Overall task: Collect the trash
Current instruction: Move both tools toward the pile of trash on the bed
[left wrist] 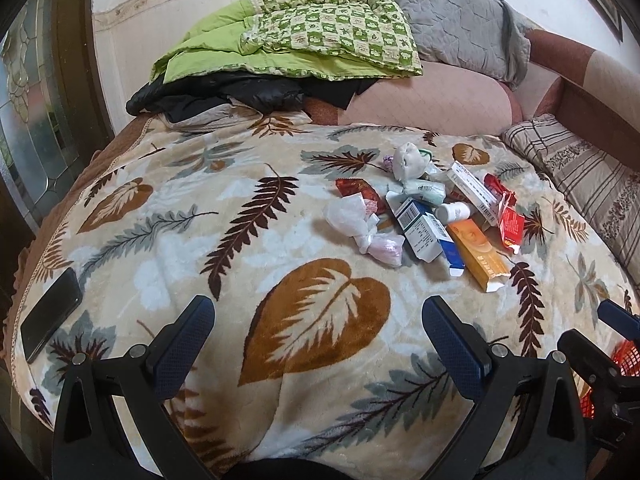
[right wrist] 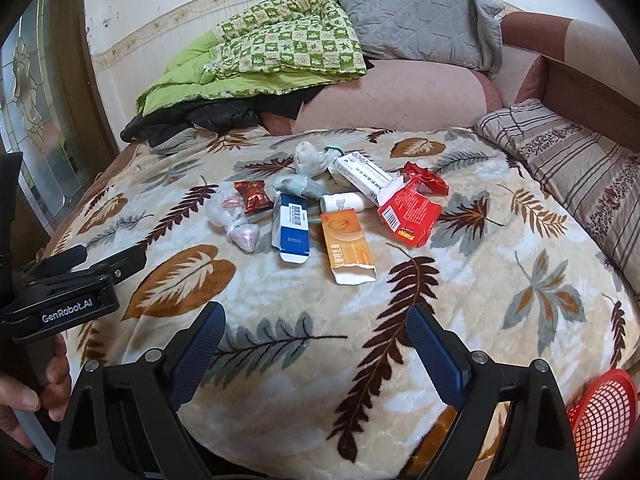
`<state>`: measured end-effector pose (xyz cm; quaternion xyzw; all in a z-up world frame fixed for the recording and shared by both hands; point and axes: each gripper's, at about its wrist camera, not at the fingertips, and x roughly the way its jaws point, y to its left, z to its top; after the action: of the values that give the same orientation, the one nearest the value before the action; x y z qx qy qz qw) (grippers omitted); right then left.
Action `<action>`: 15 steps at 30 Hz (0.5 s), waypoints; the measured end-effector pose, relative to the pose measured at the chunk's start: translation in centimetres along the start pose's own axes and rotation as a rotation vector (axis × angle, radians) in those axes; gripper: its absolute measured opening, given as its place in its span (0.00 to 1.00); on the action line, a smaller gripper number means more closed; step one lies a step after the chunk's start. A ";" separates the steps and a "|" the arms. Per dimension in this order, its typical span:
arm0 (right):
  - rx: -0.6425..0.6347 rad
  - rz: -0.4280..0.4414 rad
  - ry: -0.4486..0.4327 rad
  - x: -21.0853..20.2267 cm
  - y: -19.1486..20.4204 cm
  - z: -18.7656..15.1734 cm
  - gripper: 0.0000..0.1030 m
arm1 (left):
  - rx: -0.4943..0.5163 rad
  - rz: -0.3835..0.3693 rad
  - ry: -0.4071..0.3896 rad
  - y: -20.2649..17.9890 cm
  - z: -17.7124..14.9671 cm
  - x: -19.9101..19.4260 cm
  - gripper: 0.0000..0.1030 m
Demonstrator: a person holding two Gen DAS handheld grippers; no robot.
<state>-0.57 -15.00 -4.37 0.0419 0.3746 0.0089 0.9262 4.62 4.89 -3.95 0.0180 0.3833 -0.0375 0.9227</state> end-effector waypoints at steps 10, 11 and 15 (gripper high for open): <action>0.013 0.008 0.027 2.7 -0.7 1.2 0.90 | 0.009 0.006 0.014 -0.9 0.9 2.3 1.00; 0.014 0.009 0.033 3.2 -0.7 1.4 0.89 | 0.009 0.006 0.019 -0.9 1.0 2.6 1.00; 0.018 0.015 0.049 4.8 -0.9 1.9 0.88 | -0.003 0.002 0.031 -0.8 1.3 3.6 1.00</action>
<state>4.15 -15.76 -6.42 0.0529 0.3967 0.0133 0.9163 7.99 3.84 -5.56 0.0177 0.3975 -0.0357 0.9168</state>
